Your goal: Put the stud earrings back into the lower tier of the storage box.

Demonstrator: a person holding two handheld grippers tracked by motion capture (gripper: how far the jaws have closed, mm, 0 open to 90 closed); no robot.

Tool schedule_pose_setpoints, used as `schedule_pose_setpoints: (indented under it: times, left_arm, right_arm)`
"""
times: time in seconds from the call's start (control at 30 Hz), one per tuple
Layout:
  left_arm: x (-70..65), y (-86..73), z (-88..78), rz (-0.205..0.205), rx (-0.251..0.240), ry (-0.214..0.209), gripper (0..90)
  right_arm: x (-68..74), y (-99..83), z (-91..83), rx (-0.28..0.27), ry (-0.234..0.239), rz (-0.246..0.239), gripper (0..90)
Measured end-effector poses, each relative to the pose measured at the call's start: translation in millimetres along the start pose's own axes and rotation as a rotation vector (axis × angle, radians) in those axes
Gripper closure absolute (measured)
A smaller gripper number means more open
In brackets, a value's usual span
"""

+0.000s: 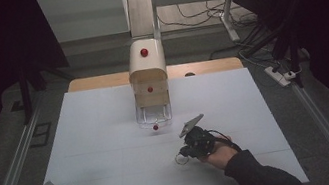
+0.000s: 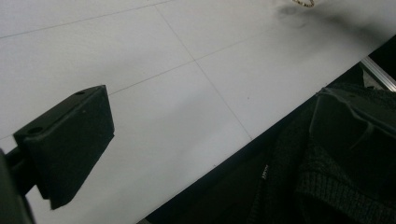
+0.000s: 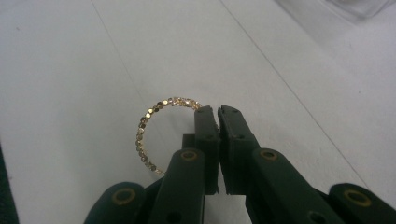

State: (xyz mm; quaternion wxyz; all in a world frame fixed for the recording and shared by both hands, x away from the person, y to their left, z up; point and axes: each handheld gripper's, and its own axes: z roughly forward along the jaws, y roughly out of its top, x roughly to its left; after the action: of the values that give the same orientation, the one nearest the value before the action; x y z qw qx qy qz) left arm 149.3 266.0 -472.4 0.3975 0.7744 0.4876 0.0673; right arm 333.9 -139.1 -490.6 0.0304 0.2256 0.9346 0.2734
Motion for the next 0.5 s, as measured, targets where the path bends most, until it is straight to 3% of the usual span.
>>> schedule_pose_setpoints:
  times: [0.2,0.33,0.5]
  left_arm:
    - [0.7,0.0,-0.1,-0.003,0.0,-0.007,0.4]
    - [0.8,0.1,0.2,-0.003,0.003,-0.009,0.6]
    - [1.2,0.4,0.7,0.001,0.009,-0.021,1.1]
  right_arm:
    - [0.6,4.7,-5.7,-0.042,0.016,0.015,86.7]
    - [-2.0,7.5,-10.2,-0.086,0.046,0.053,86.7]
    - [-4.3,9.9,-14.5,-0.112,0.041,0.072,86.8]
